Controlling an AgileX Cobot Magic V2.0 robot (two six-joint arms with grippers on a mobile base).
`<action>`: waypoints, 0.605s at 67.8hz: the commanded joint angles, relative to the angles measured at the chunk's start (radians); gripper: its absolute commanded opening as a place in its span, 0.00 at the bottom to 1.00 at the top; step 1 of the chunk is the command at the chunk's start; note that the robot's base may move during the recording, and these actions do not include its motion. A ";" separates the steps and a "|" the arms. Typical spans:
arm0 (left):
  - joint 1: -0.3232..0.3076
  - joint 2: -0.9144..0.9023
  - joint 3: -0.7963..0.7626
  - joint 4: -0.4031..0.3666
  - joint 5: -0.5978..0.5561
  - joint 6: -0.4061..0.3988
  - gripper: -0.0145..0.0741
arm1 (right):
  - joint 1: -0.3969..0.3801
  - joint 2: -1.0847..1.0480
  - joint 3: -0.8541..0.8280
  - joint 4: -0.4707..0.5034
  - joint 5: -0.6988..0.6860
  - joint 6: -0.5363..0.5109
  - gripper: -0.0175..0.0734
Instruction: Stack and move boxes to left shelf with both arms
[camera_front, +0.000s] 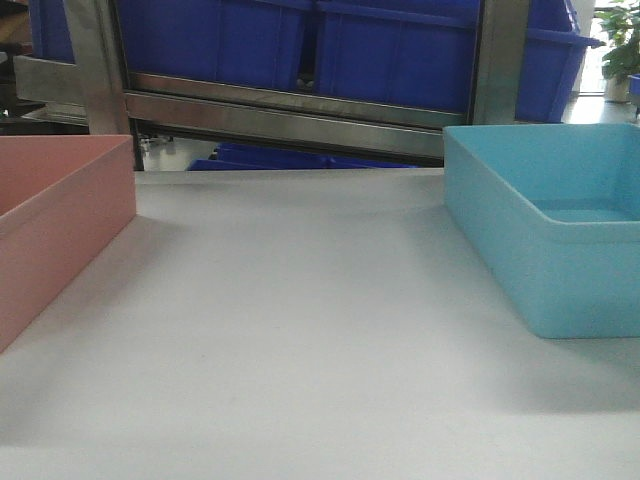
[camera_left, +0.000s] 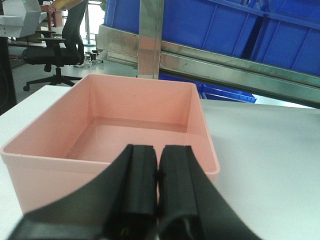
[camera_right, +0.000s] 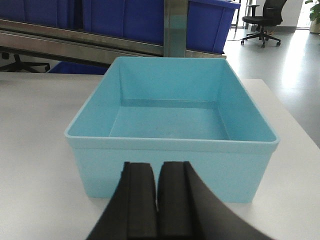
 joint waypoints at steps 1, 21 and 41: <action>-0.004 -0.012 0.026 -0.005 -0.148 0.000 0.16 | -0.005 -0.020 -0.020 -0.003 -0.088 -0.008 0.25; -0.004 0.048 -0.231 0.066 -0.015 0.000 0.16 | -0.005 -0.020 -0.020 -0.003 -0.088 -0.008 0.25; -0.006 0.374 -0.660 0.060 0.431 0.000 0.17 | -0.005 -0.020 -0.020 -0.003 -0.088 -0.008 0.25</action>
